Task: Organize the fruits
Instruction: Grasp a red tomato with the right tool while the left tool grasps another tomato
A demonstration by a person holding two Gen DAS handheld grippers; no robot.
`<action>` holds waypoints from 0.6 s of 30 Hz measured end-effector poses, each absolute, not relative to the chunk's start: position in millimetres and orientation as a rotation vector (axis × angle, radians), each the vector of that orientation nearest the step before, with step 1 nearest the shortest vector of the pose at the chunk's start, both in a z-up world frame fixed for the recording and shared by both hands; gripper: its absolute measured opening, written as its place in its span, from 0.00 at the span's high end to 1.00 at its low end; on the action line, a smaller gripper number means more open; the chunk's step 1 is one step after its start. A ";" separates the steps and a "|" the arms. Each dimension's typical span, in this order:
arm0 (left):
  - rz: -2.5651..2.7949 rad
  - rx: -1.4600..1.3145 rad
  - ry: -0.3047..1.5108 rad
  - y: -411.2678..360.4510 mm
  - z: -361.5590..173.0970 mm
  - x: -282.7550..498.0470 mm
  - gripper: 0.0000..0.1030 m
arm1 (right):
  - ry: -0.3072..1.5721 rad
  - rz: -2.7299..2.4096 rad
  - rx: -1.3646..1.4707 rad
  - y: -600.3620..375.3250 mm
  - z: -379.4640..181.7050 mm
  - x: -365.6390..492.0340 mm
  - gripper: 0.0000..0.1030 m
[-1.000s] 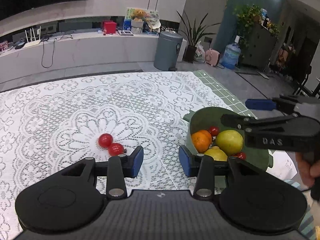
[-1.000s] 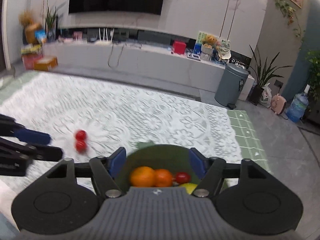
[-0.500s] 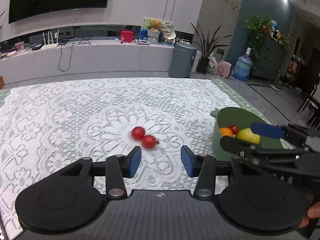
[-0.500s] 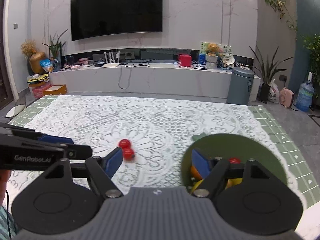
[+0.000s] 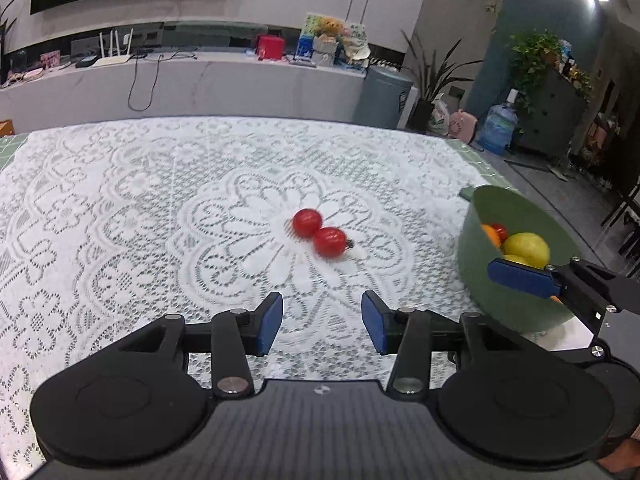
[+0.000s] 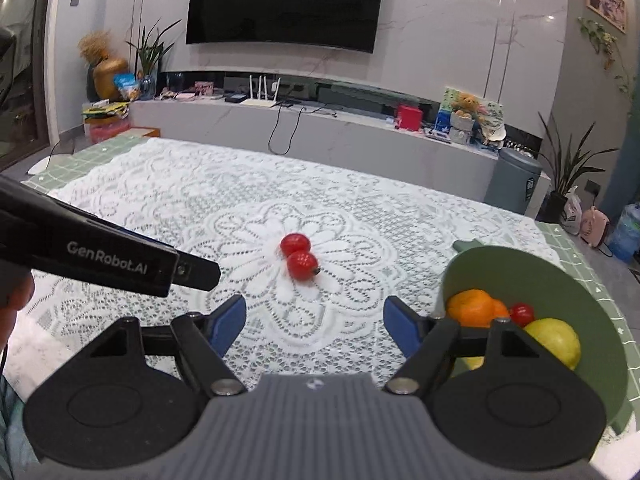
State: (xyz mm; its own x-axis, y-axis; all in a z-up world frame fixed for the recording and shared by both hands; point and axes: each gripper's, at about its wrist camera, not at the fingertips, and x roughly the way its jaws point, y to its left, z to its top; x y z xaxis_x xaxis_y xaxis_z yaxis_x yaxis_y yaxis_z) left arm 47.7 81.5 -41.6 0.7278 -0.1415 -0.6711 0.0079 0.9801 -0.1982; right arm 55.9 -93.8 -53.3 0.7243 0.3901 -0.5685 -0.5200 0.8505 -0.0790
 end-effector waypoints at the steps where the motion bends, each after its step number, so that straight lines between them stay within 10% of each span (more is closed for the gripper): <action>1: -0.077 -0.189 0.758 83.3 -44.1 49.9 0.48 | 0.576 0.511 -0.244 -92.4 -55.9 58.8 0.29; 18: -0.009 -0.211 0.766 112.5 -56.6 91.0 0.48 | 0.644 0.554 -0.232 -59.7 -81.9 125.5 0.41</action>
State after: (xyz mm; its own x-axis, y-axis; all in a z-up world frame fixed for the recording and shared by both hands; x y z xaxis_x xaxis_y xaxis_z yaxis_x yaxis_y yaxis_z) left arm 91.0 112.5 -56.6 0.7215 -0.0848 -0.6872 -0.0685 0.9789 -0.1927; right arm 125.5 -59.7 -81.9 0.6617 0.4150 -0.6244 -0.5553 0.8309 -0.0362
